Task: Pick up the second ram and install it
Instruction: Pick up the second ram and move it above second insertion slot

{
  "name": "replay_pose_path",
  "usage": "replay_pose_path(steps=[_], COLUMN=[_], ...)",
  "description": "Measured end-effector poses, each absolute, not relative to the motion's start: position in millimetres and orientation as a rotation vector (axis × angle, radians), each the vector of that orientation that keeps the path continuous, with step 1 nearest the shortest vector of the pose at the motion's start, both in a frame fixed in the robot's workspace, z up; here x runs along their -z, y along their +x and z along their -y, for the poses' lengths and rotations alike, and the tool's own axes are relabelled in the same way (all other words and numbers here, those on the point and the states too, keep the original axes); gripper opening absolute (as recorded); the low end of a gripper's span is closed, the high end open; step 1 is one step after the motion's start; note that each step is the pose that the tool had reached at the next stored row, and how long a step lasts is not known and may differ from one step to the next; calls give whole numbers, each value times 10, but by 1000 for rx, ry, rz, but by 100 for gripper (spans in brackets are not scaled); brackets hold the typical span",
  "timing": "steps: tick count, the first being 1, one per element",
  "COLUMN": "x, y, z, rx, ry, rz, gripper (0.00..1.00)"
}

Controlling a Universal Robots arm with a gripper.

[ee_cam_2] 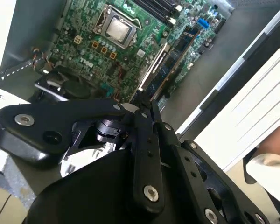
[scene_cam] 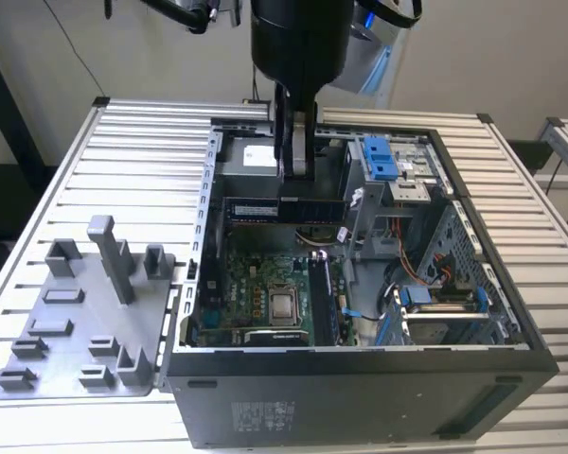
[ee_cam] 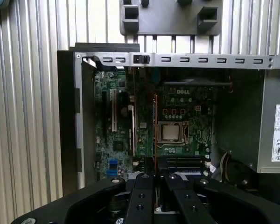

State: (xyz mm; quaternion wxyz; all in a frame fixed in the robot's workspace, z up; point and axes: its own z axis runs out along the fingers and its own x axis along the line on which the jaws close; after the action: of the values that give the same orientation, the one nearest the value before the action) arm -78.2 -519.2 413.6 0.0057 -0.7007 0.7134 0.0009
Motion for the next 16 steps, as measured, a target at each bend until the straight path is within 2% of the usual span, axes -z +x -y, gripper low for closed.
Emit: replay_pose_path(steps=[16], x=[-4136], y=[-142], z=[5195], rx=[-6], ry=[-2195], rz=[-2234], gripper=[14])
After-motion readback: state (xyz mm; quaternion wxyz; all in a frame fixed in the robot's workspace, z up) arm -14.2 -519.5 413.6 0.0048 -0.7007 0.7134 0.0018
